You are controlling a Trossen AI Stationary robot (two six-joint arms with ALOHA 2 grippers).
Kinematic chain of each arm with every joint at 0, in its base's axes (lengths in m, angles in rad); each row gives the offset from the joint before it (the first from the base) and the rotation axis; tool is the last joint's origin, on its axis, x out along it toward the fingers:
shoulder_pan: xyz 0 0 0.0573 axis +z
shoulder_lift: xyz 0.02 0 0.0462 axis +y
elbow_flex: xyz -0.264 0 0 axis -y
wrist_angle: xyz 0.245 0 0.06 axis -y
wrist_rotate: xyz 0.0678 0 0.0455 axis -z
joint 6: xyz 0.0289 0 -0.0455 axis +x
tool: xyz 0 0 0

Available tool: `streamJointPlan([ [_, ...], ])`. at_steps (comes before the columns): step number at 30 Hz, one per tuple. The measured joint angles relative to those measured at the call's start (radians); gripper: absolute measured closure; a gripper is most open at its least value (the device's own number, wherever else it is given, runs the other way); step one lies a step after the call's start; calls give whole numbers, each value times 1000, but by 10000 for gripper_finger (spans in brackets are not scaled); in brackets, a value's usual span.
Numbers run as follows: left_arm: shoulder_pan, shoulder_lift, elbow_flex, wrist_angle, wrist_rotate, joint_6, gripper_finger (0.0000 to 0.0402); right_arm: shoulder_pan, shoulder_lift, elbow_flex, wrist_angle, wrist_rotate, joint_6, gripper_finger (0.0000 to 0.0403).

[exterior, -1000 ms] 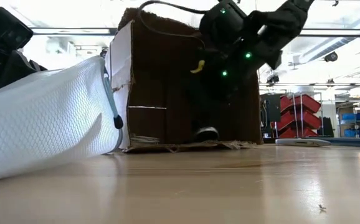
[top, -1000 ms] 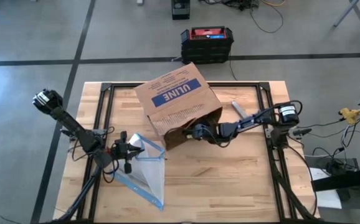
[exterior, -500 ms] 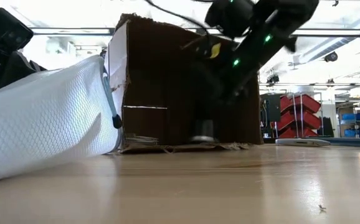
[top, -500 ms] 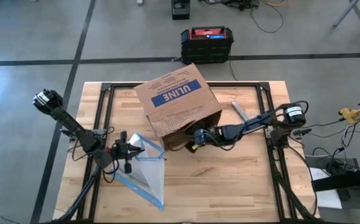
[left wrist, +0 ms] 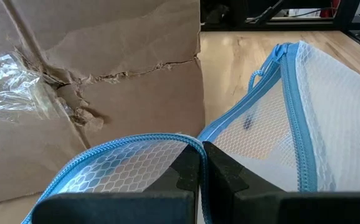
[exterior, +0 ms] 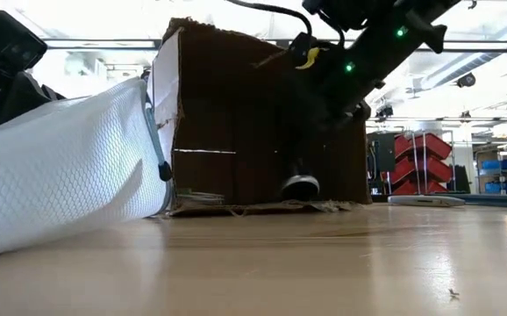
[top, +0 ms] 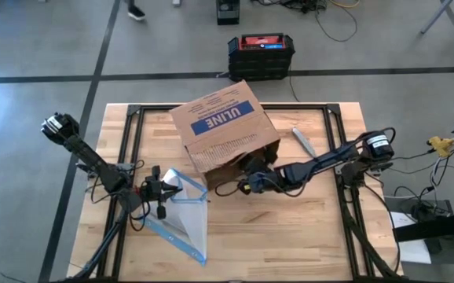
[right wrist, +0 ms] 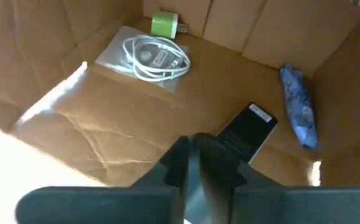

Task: Pack items into zip bag
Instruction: Put the black portable fan into the blue zip bag

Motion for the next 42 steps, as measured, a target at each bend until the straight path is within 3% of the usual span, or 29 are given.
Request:
streamJointPlan([
  [4, 0, 0, 0, 0, 0, 0, 401, -12, 0, 0, 1, 60, 277, 301],
  [6, 0, 0, 0, 0, 0, 0, 401, -31, -11, 0, -24, 15, 396, 266],
  [10, 0, 0, 0, 0, 1, 0, 401, -58, -19, 0, -44, -76, 425, 206],
  [20, 0, 0, 0, 6, 4, -26, 401, -46, -19, 88, -241, -30, 451, 113],
  [30, 0, 1, 0, 8, 5, -30, 401, -50, 91, 135, -264, -48, 468, 54],
  [35, 0, 3, 0, 8, 5, -33, 401, -56, 107, 149, -274, -47, 482, 47],
  [42, 0, 4, 0, 9, 5, -33, 401, -75, 149, 147, -361, -45, 637, 47],
])
